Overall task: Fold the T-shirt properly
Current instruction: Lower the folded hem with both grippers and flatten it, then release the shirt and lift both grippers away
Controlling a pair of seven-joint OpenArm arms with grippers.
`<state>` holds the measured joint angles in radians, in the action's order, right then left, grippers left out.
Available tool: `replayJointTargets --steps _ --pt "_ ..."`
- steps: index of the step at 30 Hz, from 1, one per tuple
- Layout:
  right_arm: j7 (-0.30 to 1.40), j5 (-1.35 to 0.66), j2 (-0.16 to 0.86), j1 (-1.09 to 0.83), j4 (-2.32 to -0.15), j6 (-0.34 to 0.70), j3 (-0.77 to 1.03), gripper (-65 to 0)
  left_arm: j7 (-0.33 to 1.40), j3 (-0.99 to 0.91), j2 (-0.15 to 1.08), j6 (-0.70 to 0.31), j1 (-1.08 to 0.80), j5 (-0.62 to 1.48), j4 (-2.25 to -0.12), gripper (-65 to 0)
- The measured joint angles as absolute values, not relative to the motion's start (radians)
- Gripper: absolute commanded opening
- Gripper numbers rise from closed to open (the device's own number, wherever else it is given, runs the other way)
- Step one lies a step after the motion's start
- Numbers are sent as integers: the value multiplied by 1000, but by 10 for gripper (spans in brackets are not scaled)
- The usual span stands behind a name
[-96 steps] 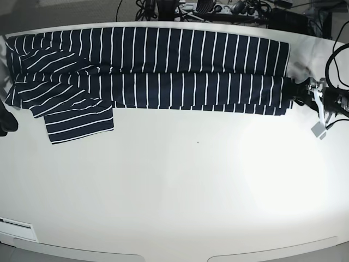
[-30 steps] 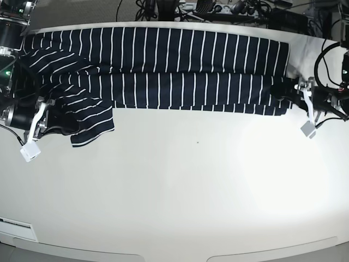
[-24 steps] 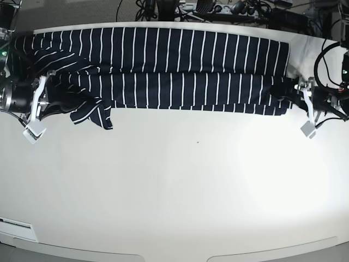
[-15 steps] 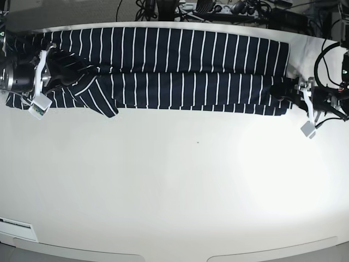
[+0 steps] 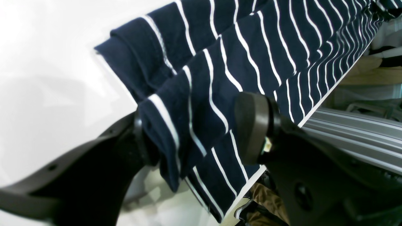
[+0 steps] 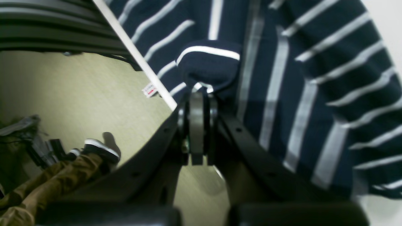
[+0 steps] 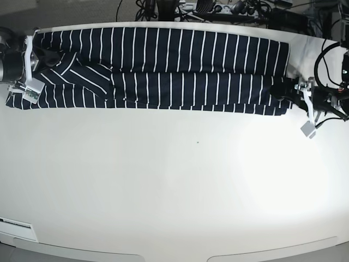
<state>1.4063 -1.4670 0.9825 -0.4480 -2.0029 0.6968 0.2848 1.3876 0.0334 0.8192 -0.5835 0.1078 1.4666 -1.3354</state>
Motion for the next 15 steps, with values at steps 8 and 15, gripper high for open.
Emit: replayJointTargets --steps 8,15 --pt "1404 -1467 1045 -492 -2003 697 285 -650 1388 33 819 -583 108 1467 -1335 -273" --pt "1400 -1470 1033 -597 -2004 697 283 -650 1388 33 819 -583 108 1466 -1335 -273"
